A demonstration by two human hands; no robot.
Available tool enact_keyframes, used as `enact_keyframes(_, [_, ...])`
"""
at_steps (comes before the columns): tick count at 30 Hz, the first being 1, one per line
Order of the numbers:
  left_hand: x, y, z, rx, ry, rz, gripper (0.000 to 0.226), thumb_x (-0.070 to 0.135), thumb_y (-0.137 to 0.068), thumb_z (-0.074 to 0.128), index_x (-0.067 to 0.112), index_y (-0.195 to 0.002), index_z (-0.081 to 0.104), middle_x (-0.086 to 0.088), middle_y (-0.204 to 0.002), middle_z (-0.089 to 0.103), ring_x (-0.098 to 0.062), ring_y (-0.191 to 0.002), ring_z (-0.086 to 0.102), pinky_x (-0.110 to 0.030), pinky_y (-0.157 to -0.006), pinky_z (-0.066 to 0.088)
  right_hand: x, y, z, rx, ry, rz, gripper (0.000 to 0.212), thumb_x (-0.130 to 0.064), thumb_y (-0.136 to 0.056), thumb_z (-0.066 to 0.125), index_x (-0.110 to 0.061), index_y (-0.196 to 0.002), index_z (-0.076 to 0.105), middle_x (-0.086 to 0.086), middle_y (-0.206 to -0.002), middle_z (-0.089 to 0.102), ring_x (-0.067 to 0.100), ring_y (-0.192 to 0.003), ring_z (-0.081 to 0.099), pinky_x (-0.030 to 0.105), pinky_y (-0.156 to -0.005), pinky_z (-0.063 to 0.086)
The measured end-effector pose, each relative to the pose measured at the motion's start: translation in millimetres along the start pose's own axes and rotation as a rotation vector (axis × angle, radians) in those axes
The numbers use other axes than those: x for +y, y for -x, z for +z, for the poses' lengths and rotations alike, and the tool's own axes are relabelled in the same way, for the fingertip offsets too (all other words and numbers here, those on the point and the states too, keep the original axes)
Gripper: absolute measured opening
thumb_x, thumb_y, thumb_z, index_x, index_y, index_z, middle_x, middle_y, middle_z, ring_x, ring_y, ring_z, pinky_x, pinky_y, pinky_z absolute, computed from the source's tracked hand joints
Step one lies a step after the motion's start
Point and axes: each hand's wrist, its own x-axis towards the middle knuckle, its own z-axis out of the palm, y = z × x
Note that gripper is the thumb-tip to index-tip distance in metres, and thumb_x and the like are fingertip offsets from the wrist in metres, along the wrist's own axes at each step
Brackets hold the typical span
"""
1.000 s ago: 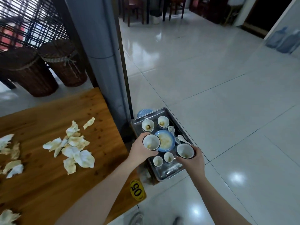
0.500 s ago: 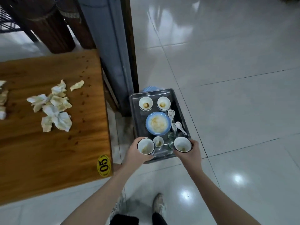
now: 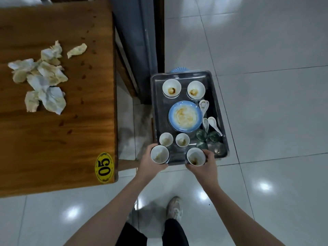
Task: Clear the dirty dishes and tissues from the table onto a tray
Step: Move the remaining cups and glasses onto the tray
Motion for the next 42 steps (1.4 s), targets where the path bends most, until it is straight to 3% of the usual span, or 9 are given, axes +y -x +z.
enact_keyframes(5, [-34.3, -19.6, 19.0, 0.01, -0.039, 0.018, 0.068, 0.009, -0.058, 0.087, 0.023, -0.115, 0.052, 0.018, -0.102, 0.057, -0.005, -0.094, 0.056, -0.015, -0.077, 0.044, 25.3, -19.6, 26.3, -0.043, 0.042, -0.025, 0.065, -0.018, -0.053, 0.089, -0.028, -0.104, 0.05, -0.013, -0.097, 0.059, 0.008, -0.085, 0.058, 0.022, -0.07, 0.044])
enact_keyframes(12, [-70.4, -46.4, 36.7, 0.013, -0.024, 0.02, 0.071, 0.015, -0.053, 0.09, 0.033, -0.111, 0.053, 0.026, -0.098, 0.06, 0.012, -0.091, 0.055, -0.003, -0.07, 0.042, 61.9, -47.0, 57.7, -0.06, 0.087, -0.017, 0.065, -0.012, -0.054, 0.084, -0.031, -0.105, 0.048, -0.012, -0.097, 0.059, 0.009, -0.084, 0.056, 0.014, -0.064, 0.037])
enact_keyframes(22, [-98.0, -62.6, 58.6, 0.05, -0.084, 0.1, 0.075, 0.015, -0.053, 0.091, 0.025, -0.119, 0.056, 0.033, -0.103, 0.055, 0.011, -0.097, 0.05, 0.002, -0.077, 0.036, 81.6, -61.9, 81.1, -0.09, 0.083, -0.029, 0.067, -0.01, -0.058, 0.081, -0.039, -0.106, 0.044, -0.018, -0.1, 0.058, -0.017, -0.083, 0.05, -0.001, -0.062, 0.034])
enact_keyframes(25, [-100.6, -63.6, 64.1, 0.039, -0.126, 0.099, 0.08, 0.025, -0.055, 0.092, 0.029, -0.125, 0.052, 0.031, -0.118, 0.051, 0.01, -0.107, 0.045, -0.012, -0.093, 0.037, 86.0, -64.2, 81.2, -0.099, 0.079, -0.025, 0.068, -0.012, -0.057, 0.082, -0.039, -0.107, 0.044, -0.019, -0.101, 0.058, -0.01, -0.085, 0.053, 0.005, -0.063, 0.037])
enact_keyframes(28, [-103.8, -66.0, 67.3, 0.042, -0.193, 0.081, 0.085, 0.021, -0.061, 0.089, 0.029, -0.134, 0.045, 0.018, -0.148, 0.03, -0.005, -0.139, 0.019, -0.029, -0.111, 0.021, 90.3, -68.8, 82.1, -0.118, 0.077, -0.028, 0.07, -0.011, -0.057, 0.083, -0.035, -0.11, 0.046, -0.018, -0.102, 0.058, 0.003, -0.088, 0.055, 0.01, -0.066, 0.036])
enact_keyframes(31, [-106.1, -69.3, 68.6, 0.04, -0.181, 0.043, 0.085, 0.016, -0.062, 0.087, 0.029, -0.134, 0.044, 0.008, -0.158, 0.02, -0.012, -0.147, 0.006, -0.036, -0.116, 0.014, 92.9, -73.3, 83.5, -0.124, 0.084, -0.028, 0.069, -0.007, -0.058, 0.082, -0.033, -0.111, 0.046, -0.014, -0.103, 0.059, 0.008, -0.09, 0.056, 0.01, -0.065, 0.036])
enact_keyframes(35, [-109.0, -71.3, 67.8, 0.025, -0.193, 0.058, 0.083, 0.017, -0.062, 0.087, 0.029, -0.131, 0.045, 0.011, -0.157, 0.017, -0.011, -0.147, 0.004, -0.024, -0.111, 0.01, 93.4, -75.7, 83.5, -0.131, 0.08, -0.029, 0.069, -0.007, -0.058, 0.083, -0.03, -0.111, 0.045, -0.012, -0.103, 0.058, 0.01, -0.089, 0.055, 0.012, -0.066, 0.037])
enact_keyframes(39, [-107.6, -70.5, 66.5, 0.032, -0.122, 0.085, 0.077, 0.009, -0.059, 0.086, 0.031, -0.123, 0.049, 0.034, -0.134, 0.025, -0.008, -0.146, 0.01, -0.034, -0.116, 0.02, 90.7, -76.6, 79.9, -0.16, 0.086, -0.045, 0.073, -0.008, -0.057, 0.084, -0.025, -0.118, 0.047, -0.008, -0.108, 0.058, 0.012, -0.095, 0.055, 0.02, -0.074, 0.039])
enact_keyframes(42, [-104.7, -65.7, 61.5, 0.022, -0.083, 0.079, 0.079, 0.007, -0.06, 0.084, 0.043, -0.119, 0.045, 0.049, -0.122, 0.023, -0.007, -0.145, 0.015, -0.031, -0.112, 0.026, 87.1, -72.2, 74.7, -0.185, 0.101, -0.06, 0.078, -0.008, -0.059, 0.083, -0.023, -0.125, 0.045, -0.008, -0.115, 0.057, 0.012, -0.101, 0.055, 0.025, -0.081, 0.042])
